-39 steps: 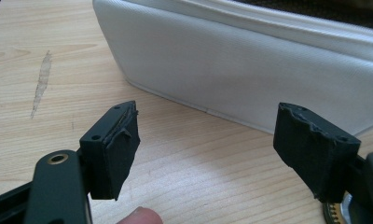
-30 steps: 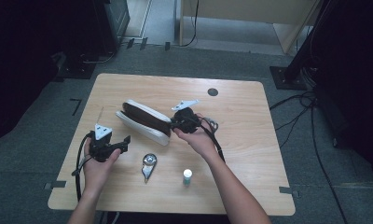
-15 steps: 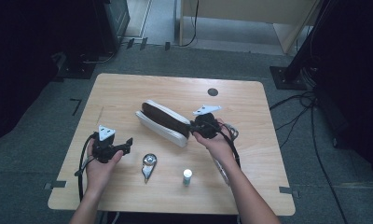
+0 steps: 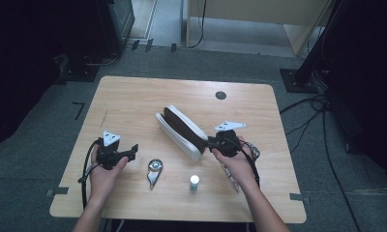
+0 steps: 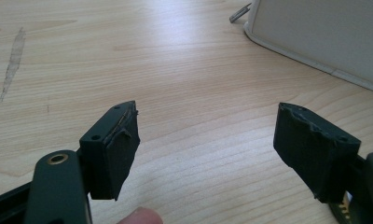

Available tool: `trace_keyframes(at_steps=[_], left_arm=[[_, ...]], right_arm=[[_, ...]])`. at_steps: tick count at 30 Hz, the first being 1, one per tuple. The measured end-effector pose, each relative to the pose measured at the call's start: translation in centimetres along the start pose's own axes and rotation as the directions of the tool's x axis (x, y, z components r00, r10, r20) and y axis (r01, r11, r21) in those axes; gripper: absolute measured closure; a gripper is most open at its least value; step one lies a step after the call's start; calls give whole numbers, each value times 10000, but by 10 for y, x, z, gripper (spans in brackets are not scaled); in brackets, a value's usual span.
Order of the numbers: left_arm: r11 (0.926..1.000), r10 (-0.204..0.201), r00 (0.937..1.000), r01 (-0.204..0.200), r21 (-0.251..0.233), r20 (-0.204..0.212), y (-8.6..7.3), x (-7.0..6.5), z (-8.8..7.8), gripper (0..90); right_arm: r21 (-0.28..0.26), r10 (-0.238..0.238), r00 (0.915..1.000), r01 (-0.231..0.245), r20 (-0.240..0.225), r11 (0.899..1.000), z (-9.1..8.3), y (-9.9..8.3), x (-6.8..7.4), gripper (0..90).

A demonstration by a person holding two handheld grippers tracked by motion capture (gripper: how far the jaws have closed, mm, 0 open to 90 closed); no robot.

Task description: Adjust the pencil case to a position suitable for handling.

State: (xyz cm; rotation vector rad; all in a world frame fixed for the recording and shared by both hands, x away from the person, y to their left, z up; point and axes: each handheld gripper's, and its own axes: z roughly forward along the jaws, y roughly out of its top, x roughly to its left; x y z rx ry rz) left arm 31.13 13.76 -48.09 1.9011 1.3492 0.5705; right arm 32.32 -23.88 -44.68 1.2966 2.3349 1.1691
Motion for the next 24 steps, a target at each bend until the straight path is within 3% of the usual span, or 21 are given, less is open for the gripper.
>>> trace_keyframes(at_steps=[9,13,22,24], left_arm=[[9999,-91,10000,91,-52,14,-1,3,-3,228],[10000,-61,10000,61,12,-10,-3,5,-4,229],[9997,-68,9999,71,230,-133,-16,14,-11,228],[9990,44,9994,-29,444,-337,-23,16,-12,227]], right_arm=[[-154,440,9986,-445,-302,9989,0,-6,10,676],[-180,448,9976,-458,-525,9988,-1,-6,8,559],[-152,148,9994,-152,-298,9998,-4,-8,3,554],[-132,220,9994,-223,-252,9997,-5,-9,2,568]])
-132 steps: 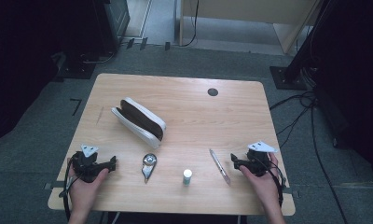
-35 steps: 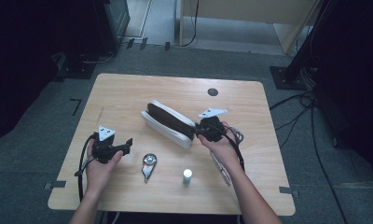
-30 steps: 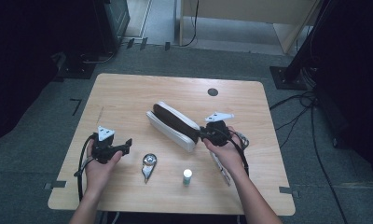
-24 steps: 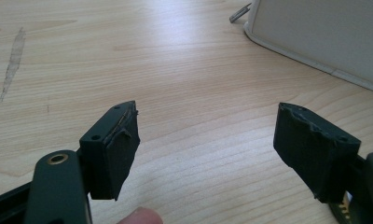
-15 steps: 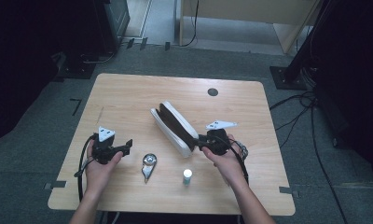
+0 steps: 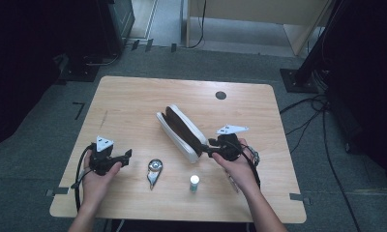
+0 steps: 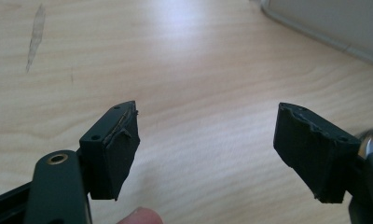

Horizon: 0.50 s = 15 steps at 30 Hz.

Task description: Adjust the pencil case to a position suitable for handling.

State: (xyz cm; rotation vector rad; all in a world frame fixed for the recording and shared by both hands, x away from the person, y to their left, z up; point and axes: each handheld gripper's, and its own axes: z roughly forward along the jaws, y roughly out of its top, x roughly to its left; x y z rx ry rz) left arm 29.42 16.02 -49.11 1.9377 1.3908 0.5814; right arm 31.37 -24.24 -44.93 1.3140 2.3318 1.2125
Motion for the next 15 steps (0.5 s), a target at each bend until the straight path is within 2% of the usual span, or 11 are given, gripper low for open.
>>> trace_keyframes(at_steps=[2,7,14,15], left_arm=[[9998,-96,9999,97,178,-35,-7,4,-2,227],[9988,-441,9990,441,211,8,-18,13,-7,223],[9985,-470,9989,469,279,55,-27,19,-6,222],[9983,-452,9990,454,357,-64,-27,19,-4,220]], right_arm=[[96,49,10000,-50,78,9999,0,-1,0,571],[51,17,9999,-18,154,10000,1,-1,3,669],[-55,465,9988,-464,176,9989,4,-2,6,704],[-104,523,9984,-521,194,9986,5,-2,6,704]])
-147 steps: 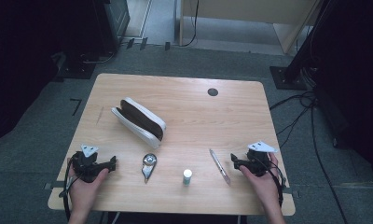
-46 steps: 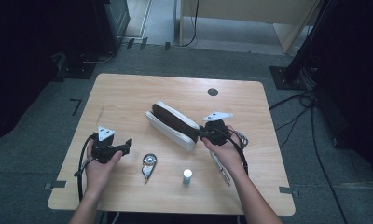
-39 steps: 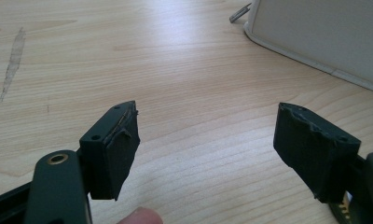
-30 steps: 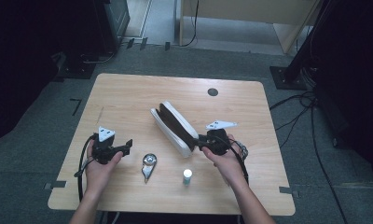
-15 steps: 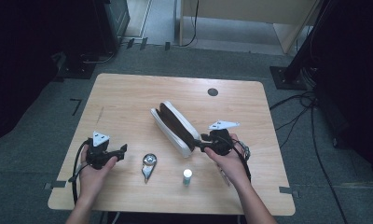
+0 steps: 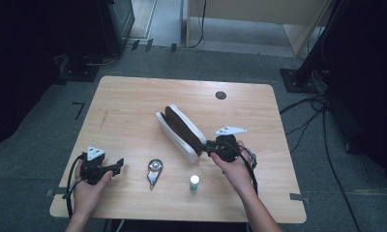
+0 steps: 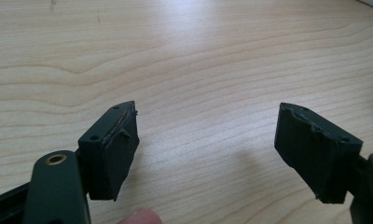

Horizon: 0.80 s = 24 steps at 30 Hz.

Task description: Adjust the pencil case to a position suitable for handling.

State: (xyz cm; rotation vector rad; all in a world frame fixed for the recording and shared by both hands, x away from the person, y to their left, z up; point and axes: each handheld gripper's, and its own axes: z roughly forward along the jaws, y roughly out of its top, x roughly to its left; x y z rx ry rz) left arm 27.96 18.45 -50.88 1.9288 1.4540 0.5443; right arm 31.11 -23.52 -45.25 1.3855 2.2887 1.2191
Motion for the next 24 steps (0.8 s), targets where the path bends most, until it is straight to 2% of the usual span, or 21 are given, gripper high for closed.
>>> trace_keyframes(at_steps=[2,5,8,11,16,24], left_arm=[[9998,178,9995,-177,16,-257,0,-2,2,218],[9994,342,9988,-339,83,-353,-1,-5,3,213],[9988,493,9980,-490,83,-406,-2,-6,4,214],[9982,591,9971,-584,155,-484,-3,-7,6,216],[9986,516,9979,-513,86,-402,-4,-8,7,213],[9986,523,9978,-525,-49,-400,-5,-8,8,200]], right_arm=[[-79,82,10000,-82,21,9999,1,0,0,703],[-121,141,9999,-141,-13,9998,5,1,0,682],[-40,-86,9999,86,108,10000,8,1,1,619],[-66,-100,9999,100,-53,9999,6,0,1,553],[-528,-351,9991,337,-246,9980,-9,1,2,468],[-1206,-220,9997,206,-109,9925,-44,-5,-5,464]])
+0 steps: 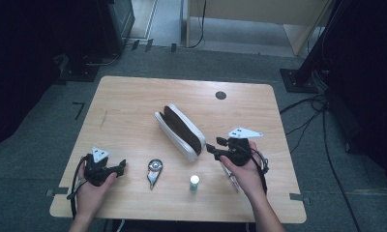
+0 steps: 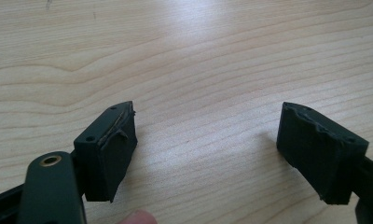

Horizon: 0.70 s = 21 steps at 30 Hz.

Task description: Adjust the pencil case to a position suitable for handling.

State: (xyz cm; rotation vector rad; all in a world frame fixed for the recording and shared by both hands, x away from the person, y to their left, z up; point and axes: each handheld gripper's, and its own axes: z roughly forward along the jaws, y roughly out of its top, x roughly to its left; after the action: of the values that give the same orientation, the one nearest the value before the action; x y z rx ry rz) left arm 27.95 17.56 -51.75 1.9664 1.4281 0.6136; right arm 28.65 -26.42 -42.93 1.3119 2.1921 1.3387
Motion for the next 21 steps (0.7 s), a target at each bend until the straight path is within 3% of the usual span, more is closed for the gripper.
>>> trace_keyframes(at_steps=[6,11,21], left_arm=[[10000,-4,10000,4,44,-4,0,0,0,181],[10000,-44,10000,44,89,-28,1,-1,2,152],[9999,-96,9999,97,97,-61,2,-1,3,139]], right_arm=[[-226,-27,9986,39,533,9997,-22,-16,-6,475],[-436,400,9974,-373,605,9984,-34,-38,-14,508],[266,757,9931,-784,897,9966,-31,-83,-27,579]])
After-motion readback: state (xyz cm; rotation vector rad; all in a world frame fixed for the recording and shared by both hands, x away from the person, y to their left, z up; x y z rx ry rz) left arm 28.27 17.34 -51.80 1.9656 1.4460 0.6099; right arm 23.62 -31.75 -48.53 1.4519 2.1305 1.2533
